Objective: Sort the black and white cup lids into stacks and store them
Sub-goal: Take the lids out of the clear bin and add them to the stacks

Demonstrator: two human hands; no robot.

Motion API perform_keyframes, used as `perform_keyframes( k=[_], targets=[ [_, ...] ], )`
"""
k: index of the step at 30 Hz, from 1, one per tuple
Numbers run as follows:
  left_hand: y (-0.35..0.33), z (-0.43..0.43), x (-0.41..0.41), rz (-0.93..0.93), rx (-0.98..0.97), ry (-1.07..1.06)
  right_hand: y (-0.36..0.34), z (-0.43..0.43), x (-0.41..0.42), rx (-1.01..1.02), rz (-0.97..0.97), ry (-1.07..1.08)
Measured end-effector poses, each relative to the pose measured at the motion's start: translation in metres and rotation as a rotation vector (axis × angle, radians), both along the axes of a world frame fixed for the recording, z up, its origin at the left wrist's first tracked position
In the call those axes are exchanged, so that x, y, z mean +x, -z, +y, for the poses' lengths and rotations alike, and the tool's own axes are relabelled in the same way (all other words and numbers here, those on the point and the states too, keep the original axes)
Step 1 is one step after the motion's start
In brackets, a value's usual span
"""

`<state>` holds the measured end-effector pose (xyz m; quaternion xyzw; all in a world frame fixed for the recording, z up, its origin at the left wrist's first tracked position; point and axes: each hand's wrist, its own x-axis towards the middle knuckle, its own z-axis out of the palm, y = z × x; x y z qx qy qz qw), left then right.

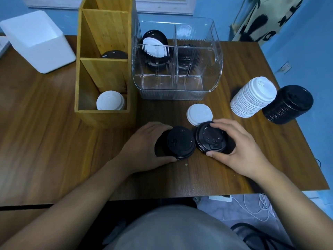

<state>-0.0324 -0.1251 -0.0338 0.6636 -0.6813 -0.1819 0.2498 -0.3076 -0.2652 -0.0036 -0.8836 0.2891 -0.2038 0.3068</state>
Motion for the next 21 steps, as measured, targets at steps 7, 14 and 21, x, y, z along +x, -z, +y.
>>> perform_keyframes(
  k=[7,14,21],
  targets=[
    [0.0,-0.002,0.001,-0.003,-0.012,0.01,-0.007,0.005,0.015,0.022,-0.059,0.01],
    [-0.002,-0.002,0.0,-0.002,-0.018,0.012,-0.01,0.044,0.073,-0.228,0.339,0.21],
    [-0.003,-0.002,0.0,0.007,-0.014,0.008,-0.021,0.031,0.055,0.012,0.323,-0.213]
  ],
)
